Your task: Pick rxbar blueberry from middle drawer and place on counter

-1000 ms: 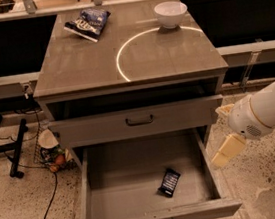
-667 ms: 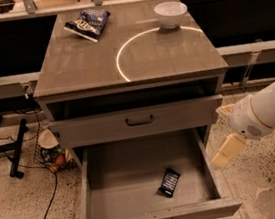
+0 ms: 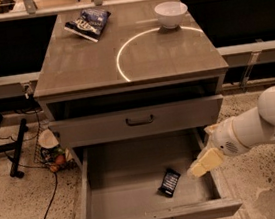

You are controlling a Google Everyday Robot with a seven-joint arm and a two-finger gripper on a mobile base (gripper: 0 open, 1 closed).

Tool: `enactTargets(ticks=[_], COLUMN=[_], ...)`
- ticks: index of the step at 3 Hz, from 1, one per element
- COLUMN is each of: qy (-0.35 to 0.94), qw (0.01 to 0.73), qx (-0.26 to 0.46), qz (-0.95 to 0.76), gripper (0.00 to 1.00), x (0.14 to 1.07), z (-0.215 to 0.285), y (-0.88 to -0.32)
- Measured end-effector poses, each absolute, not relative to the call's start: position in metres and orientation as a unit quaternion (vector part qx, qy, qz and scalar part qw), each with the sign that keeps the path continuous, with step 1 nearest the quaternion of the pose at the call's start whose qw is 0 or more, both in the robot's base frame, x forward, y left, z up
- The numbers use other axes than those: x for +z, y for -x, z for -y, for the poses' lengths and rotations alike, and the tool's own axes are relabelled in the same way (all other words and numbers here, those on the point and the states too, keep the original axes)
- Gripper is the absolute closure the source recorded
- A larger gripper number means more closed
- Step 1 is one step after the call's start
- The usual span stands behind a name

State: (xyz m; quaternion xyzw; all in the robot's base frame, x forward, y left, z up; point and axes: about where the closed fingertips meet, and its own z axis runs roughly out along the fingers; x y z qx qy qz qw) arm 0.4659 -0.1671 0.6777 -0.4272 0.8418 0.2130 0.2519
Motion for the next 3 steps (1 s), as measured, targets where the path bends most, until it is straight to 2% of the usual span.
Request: enactTargets(ticks=[1, 2, 3], qy=[0.377, 0.353, 0.342], qw=[0.267, 0.293, 0.31], qx=[0.245, 0.246, 0.235], qz=[-0.852, -0.854, -0.856], gripper=[0.0, 0.0, 0.0], x=[0.606, 0.572, 0.569], z=[0.126, 0.101, 0.102], y=[-0.476, -0.497, -0.51])
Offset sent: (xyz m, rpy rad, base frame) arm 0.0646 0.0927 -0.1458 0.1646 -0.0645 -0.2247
